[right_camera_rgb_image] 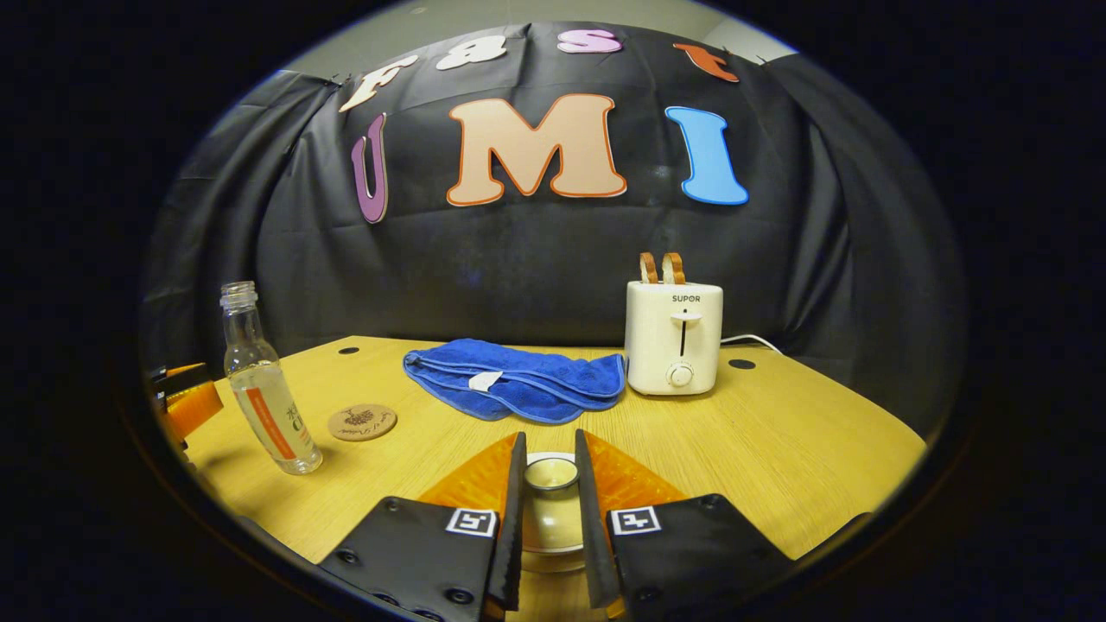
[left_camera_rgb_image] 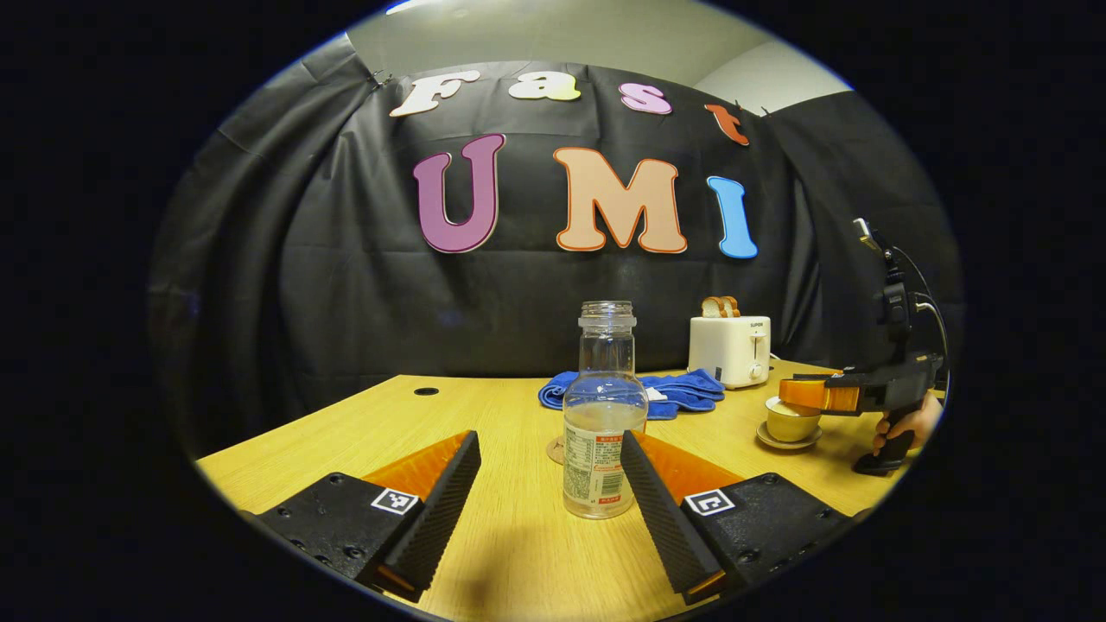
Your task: Open the teacup lid with one hand, grasp the water bottle and pour water into the teacup with the other hand; after pouring, place the water bottle on the coaster and then close the teacup lid.
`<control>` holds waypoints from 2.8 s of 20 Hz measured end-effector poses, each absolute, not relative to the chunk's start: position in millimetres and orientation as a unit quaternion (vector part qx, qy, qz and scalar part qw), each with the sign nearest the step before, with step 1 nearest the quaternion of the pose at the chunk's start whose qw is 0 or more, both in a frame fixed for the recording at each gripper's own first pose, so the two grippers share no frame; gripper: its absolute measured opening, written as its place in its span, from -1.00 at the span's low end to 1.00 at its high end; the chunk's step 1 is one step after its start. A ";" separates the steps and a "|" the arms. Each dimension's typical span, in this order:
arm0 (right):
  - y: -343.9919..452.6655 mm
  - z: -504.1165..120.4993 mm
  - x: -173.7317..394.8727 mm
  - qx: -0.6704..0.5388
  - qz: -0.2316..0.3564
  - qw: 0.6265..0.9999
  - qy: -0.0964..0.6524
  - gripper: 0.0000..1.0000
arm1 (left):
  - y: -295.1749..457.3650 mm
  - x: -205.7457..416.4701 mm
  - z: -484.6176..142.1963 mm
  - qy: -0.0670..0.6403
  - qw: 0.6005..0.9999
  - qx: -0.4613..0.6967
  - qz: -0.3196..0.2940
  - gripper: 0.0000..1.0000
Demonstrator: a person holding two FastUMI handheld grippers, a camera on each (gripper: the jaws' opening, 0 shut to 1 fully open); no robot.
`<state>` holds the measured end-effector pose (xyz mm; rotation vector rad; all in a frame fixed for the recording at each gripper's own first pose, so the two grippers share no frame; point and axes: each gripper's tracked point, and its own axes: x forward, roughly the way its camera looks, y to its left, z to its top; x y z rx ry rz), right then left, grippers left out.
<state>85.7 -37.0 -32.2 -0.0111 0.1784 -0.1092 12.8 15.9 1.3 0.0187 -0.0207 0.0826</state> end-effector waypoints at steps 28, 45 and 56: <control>-97.7 0.4 38.7 -0.004 -0.118 0.993 -0.001 -0.33 | -21.6 78.2 -15.6 0.034 0.998 0.015 -0.043 0.91; -106.1 0.9 34.5 -0.004 -0.120 0.993 -0.001 -0.33 | -19.9 95.1 -32.4 0.097 0.994 0.028 -0.034 0.39; -121.9 1.9 30.8 -0.004 -0.137 0.991 -0.001 -0.33 | -34.5 114.2 -1.1 0.111 0.966 0.234 -0.008 0.36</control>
